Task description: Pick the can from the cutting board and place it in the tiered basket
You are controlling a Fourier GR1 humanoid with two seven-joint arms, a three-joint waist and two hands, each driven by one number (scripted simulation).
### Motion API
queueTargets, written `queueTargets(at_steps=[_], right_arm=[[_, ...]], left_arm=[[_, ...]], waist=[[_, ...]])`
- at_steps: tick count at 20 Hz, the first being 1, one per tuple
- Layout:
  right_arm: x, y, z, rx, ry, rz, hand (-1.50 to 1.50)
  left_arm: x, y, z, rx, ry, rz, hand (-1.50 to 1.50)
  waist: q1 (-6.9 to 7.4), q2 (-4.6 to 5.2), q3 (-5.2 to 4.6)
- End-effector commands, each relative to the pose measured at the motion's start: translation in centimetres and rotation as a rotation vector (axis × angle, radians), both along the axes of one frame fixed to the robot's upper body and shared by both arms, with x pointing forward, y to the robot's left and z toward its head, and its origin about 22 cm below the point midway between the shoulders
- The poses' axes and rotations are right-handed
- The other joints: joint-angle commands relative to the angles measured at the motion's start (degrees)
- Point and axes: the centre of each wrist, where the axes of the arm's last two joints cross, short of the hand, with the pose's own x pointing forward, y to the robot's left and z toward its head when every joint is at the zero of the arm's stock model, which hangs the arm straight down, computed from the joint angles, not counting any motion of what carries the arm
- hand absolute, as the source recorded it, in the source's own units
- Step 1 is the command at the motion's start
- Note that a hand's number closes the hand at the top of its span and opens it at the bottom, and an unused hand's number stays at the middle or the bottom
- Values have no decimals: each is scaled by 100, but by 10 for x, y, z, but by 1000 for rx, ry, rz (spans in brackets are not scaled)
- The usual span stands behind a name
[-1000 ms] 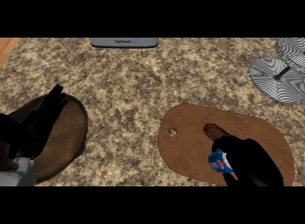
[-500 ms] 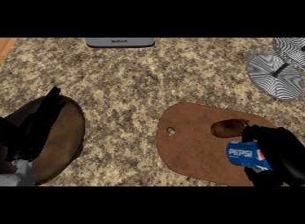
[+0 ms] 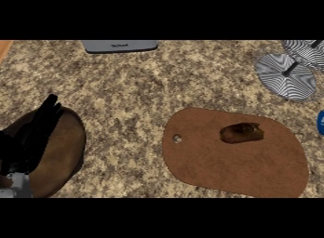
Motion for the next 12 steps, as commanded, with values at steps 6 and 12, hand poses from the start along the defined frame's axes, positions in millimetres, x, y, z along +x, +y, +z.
queueTargets(at_steps=[6, 12], right_arm=[[-11, -102, 67, 345, -370, 139, 150], [-46, -177, 104, 468, -359, 227, 150]], left_arm=[[5, -6, 6, -3, -4, -19, 0], [9, -20, 5, 3, -13, -70, 0]], waist=[[136, 15, -23], [406, 64, -70]])
